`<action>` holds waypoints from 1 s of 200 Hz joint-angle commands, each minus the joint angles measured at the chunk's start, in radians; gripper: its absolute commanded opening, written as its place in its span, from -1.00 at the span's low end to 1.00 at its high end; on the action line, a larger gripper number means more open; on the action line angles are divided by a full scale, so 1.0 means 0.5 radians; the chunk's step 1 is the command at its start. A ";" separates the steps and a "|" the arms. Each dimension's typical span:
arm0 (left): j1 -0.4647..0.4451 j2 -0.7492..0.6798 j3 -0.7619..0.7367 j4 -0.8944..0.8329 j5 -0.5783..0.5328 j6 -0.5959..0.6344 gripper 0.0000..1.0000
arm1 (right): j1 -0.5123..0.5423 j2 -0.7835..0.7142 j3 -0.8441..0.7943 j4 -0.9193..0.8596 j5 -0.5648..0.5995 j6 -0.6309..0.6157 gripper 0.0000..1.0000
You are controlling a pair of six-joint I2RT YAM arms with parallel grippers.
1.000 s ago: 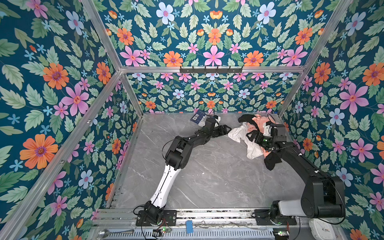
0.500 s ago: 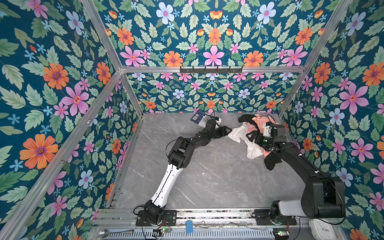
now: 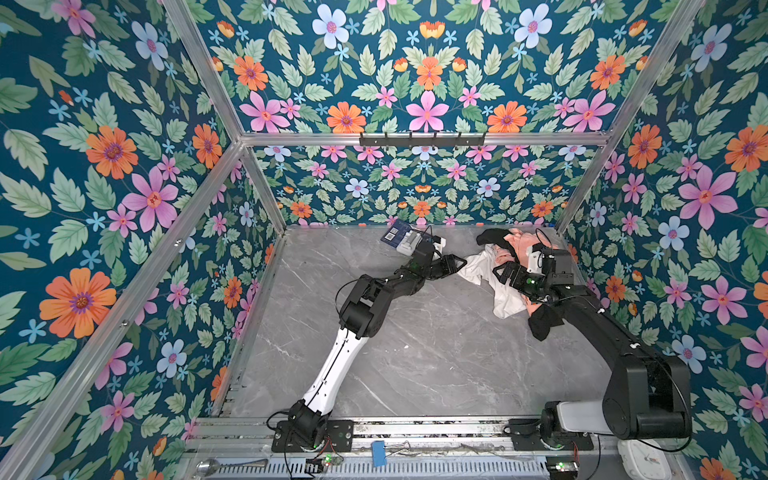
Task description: Pick out a specific cloth from the pile
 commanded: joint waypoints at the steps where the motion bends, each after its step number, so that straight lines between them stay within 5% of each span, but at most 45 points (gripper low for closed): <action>1: -0.014 0.018 0.020 0.083 0.025 0.001 0.12 | 0.000 -0.014 0.001 0.046 -0.007 -0.014 0.96; 200: -0.020 -0.119 -0.128 0.175 -0.069 0.131 -0.74 | 0.000 -0.083 -0.011 0.053 0.048 -0.016 0.96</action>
